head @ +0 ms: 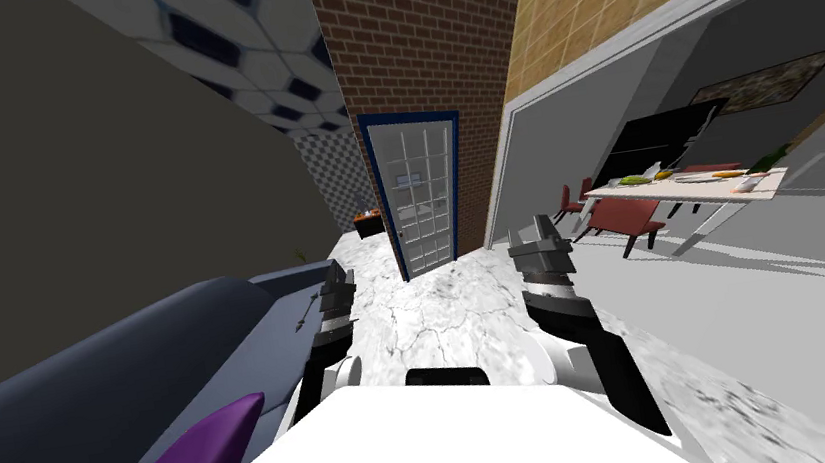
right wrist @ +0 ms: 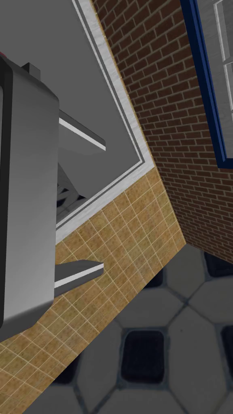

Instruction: Pull the door open

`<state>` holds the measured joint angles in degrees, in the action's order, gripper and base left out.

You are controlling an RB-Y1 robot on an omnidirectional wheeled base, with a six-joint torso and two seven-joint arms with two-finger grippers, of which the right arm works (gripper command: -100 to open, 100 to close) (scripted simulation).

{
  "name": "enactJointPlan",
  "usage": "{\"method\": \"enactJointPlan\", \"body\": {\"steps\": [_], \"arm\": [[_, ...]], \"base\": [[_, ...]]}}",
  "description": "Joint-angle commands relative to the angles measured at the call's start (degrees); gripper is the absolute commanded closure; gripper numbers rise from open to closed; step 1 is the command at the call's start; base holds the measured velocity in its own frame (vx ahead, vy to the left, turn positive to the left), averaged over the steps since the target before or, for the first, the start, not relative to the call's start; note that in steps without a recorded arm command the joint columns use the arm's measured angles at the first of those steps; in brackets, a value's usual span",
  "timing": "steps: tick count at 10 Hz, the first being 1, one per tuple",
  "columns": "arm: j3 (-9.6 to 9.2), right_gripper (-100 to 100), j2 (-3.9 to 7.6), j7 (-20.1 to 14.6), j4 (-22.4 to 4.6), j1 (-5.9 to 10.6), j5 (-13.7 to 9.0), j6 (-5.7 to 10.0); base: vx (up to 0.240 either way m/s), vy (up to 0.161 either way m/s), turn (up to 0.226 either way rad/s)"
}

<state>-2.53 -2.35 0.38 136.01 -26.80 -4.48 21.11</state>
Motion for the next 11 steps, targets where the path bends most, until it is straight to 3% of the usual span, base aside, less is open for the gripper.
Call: {"method": "enactJointPlan", "body": {"steps": [1, 6, 11], "arm": [[0.38, -100, 0.86, 1.5, -2.1, 0.40, 1.1, 0.84], [1.20, -100, 2.33, 4.7, -6.4, 1.27, 3.4, 2.63], [2.35, -100, 3.95, 9.3, -12.7, 2.49, 6.7, 5.18]], "base": [[0.103, 0.047, 0.029], [0.145, 0.075, 0.017], [0.120, 0.068, 0.021]]}}
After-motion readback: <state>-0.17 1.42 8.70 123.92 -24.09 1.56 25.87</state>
